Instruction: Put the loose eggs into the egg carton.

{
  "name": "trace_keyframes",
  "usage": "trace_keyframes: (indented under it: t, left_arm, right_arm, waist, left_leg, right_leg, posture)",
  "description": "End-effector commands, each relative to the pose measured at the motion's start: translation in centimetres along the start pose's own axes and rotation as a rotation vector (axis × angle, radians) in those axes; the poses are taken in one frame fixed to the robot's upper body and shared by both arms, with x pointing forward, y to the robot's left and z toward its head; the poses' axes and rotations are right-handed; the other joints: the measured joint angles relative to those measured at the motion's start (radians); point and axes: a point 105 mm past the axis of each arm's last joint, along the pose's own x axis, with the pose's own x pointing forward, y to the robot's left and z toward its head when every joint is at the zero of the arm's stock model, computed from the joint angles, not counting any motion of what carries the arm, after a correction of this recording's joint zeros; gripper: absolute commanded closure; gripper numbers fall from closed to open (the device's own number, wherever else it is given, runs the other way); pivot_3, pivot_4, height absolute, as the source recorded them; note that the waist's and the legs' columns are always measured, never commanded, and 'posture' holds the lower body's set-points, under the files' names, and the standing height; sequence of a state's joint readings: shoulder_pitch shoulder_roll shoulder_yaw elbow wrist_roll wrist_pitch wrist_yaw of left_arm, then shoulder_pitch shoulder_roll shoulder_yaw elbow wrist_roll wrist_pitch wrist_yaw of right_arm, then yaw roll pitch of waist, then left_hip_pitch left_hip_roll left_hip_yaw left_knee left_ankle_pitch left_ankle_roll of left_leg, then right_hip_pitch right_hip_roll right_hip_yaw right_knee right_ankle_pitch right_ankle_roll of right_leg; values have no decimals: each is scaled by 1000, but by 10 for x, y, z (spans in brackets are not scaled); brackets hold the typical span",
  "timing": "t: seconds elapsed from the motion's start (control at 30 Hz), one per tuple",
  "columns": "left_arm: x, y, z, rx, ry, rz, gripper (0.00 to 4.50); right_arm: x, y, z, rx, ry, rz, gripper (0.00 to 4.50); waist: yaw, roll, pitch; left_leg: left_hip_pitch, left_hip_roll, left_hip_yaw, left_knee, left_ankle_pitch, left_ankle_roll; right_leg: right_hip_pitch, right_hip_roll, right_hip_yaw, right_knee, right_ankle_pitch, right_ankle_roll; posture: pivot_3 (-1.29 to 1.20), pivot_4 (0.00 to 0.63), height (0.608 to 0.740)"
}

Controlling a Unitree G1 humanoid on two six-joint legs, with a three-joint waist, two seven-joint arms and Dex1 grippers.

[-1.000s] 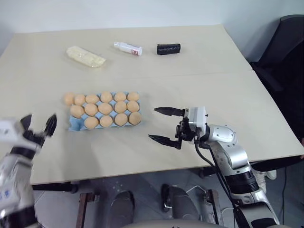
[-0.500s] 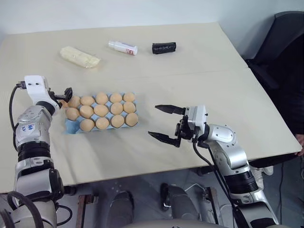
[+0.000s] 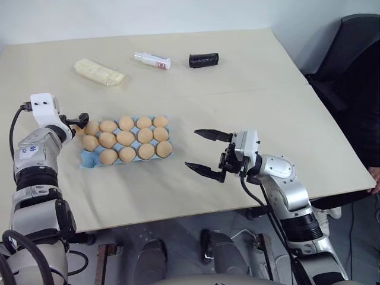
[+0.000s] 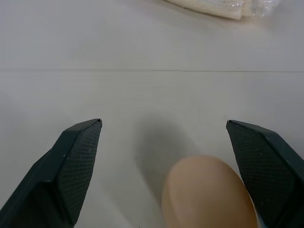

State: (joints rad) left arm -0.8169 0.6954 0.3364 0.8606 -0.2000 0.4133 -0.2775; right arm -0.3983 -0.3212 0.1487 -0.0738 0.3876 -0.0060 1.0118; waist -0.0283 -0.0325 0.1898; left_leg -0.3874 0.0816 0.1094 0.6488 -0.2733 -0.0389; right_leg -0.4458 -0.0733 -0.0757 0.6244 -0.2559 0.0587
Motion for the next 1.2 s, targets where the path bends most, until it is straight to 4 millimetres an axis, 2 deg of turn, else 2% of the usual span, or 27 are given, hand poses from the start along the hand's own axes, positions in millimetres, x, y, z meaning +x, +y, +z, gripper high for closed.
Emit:
trace_keyframes:
  t: [0.03, 0.1, 0.3, 0.33, 0.5, 0.63, 0.77, 0.83, 0.87, 0.93, 1.07, 1.2]
  left_arm:
    - [-8, 12, -8, 8, 53, 14, 207]
    - [-11, 14, -10, 11, 56, 11, 651]
    - [-19, 21, -14, 19, 63, 28, 2532]
    - [-20, 22, -14, 19, 60, 31, 2671]
    - [-27, 20, -5, 24, -31, -9, 2735]
    - [-39, 21, -3, 70, -90, -58, 2735]
    - [-57, 8, 12, 144, -242, -177, 2735]
    - [-91, -17, 32, 196, -430, -393, 2735]
    - [-109, -29, 35, 237, -480, -500, 2735]
    - [-128, -42, 31, 289, -488, -618, 2735]
    - [-137, -54, 12, 390, -377, -733, 2735]
    - [-135, -51, -1, 445, -316, -738, 2735]
  right_arm:
    - [1, -6, 14, -54, -47, -8, 0]
    - [1, -7, 14, -56, -48, -7, 0]
    - [4, -7, 15, -57, -54, -5, 0]
    - [4, -7, 15, -56, -55, -3, 0]
    - [5, -6, 15, -54, -56, 1, 0]
    - [4, -5, 13, -48, -50, 1, 0]
    - [2, -2, 11, -43, -44, 2, 0]
    - [1, -2, 10, -39, -37, 0, 0]
    - [0, -1, 9, -37, -32, -1, 0]
    - [-2, -1, 8, -34, -28, -1, 0]
    - [-1, -2, 7, -32, -26, 1, 0]
    - [0, -3, 8, -34, -30, 3, 0]
  waist:
    - [-1, 0, 0]
    - [-1, 0, 0]
    - [2, -1, 0]
    - [2, -1, 0]
    - [0, -1, 0]
    - [-1, -1, 0]
    - [1, -1, 0]
    - [0, -1, 0]
    - [-3, -1, 0]
    - [-1, -1, 0]
    - [0, -1, 0]
    - [0, 0, 0]
  left_leg:
    - [0, 0, 0, 0, 0, 0]
    - [1, 0, 1, 0, 0, 0]
    - [1, 0, 1, 0, 0, 0]
    - [1, 0, 1, 0, 0, 0]
    - [1, 0, 1, 0, 0, 0]
    - [0, 1, 1, 0, 0, 0]
    - [0, 1, 1, 0, 0, -1]
    - [0, 1, 0, 0, 0, -1]
    - [0, 1, 1, 0, 0, -1]
    - [1, 1, 2, -1, -1, 0]
    - [1, 1, 1, -1, -1, 0]
    - [2, 1, 2, 0, 0, 0]
  right_leg:
    - [0, 0, 0, 0, 0, 0]
    - [0, 0, 1, 0, 0, 0]
    - [0, 0, 1, 1, 0, 0]
    - [0, -1, 1, 1, 0, 0]
    - [0, -1, 1, 1, 0, 0]
    - [-1, -1, 1, 1, 0, -1]
    - [-1, -1, 1, 1, 0, -1]
    - [-1, -2, 1, 1, -1, -1]
    - [-1, -3, 1, 1, -1, -1]
    - [-1, -5, 1, 0, -1, -2]
    - [-1, -4, 0, 0, -1, -3]
    - [-1, -3, 0, 0, -1, -3]
  posture:
    - [0, 150, 740]
    - [0, 150, 740]
    - [0, 150, 740]
    - [0, 150, 740]
    - [0, 150, 740]
    - [0, 150, 740]
    - [0, 150, 740]
    - [0, 150, 740]
    - [0, 150, 740]
    - [0, 150, 740]
    - [0, 150, 740]
    - [0, 150, 740]
